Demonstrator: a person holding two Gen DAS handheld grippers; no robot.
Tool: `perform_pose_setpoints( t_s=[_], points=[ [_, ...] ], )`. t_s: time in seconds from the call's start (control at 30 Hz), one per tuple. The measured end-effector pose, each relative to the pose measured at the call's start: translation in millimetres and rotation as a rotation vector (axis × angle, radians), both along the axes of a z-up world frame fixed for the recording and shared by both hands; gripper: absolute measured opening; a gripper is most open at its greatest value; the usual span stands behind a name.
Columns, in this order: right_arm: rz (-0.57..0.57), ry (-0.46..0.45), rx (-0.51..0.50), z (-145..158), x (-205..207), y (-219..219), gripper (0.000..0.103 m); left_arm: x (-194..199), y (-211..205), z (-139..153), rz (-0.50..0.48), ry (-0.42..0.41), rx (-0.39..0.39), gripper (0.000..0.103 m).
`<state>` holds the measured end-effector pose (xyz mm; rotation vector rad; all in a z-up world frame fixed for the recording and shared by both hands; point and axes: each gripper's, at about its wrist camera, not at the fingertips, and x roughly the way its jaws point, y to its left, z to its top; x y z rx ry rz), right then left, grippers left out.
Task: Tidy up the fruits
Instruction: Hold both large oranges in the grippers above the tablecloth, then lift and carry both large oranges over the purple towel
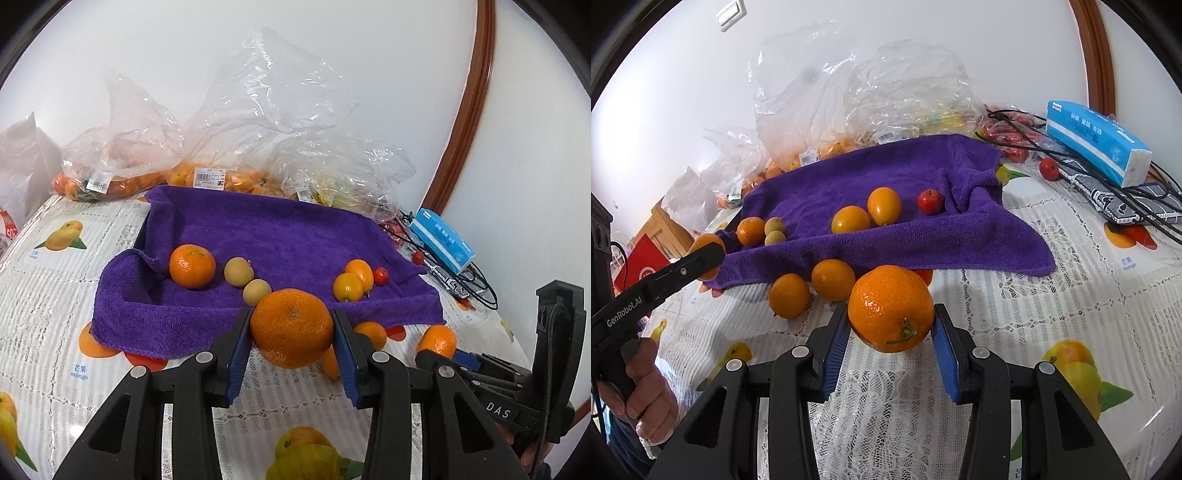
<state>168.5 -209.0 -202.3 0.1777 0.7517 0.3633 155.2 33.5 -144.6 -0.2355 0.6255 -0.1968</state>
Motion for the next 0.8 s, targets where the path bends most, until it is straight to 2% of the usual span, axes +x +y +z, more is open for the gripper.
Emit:
perform_pose_setpoints(
  t_s=[0.63, 0.8],
  points=[
    [-0.006, -0.006, 0.002, 0, -1, 0, 0.044, -2, 5, 2, 0.023, -0.015, -0.016, 0.040],
    [-0.026, -0.051, 0.021, 5, -6, -5, 0.044, -3, 11, 4, 0.048, -0.023, -0.039, 0.040]
  ],
)
